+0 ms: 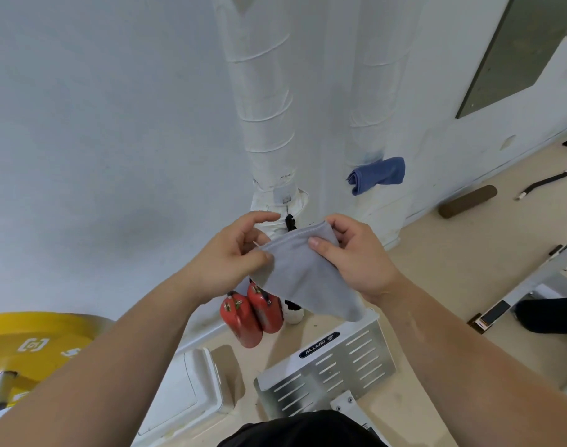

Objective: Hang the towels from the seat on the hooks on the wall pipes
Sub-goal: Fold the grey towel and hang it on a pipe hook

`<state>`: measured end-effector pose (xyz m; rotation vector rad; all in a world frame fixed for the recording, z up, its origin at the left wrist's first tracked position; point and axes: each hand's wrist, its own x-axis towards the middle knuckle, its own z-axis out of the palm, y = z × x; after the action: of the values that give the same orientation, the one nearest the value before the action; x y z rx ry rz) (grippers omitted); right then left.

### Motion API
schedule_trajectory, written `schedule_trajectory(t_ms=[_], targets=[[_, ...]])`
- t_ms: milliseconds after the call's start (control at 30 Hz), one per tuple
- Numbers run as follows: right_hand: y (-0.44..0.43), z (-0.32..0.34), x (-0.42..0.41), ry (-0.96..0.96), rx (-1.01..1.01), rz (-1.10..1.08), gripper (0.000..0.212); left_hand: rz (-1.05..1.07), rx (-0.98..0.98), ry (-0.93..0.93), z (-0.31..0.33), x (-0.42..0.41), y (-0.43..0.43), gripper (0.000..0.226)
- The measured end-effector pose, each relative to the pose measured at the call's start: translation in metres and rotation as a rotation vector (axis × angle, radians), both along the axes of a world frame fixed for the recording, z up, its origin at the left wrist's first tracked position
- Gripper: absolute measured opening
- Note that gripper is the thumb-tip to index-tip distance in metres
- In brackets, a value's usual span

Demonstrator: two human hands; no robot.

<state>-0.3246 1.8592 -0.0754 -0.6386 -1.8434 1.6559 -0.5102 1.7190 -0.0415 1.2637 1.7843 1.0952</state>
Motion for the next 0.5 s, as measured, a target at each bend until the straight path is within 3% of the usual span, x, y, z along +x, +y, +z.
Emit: schedule_trajectory(t_ms=[100, 200, 333, 500], targets=[[0.000, 0.003, 0.000, 0.001, 0.009, 0.052, 0.005, -0.159, -0.065, 0.103, 0.012, 0.008, 0.014, 0.072], [0.003, 0.006, 0.001, 0.036, -0.039, 0.046, 0.020, -0.211, -0.055, 0.239, 0.018, 0.014, 0.030, 0.073], [0.005, -0.006, 0.010, 0.078, -0.171, 0.068, 0.041, -0.148, 0.020, 0.192, 0.021, 0.021, 0.039, 0.051], [-0.007, -0.038, 0.008, 0.017, 0.073, 0.102, 0.023, -0.031, -0.035, 0.166, 0.018, 0.008, 0.044, 0.039]])
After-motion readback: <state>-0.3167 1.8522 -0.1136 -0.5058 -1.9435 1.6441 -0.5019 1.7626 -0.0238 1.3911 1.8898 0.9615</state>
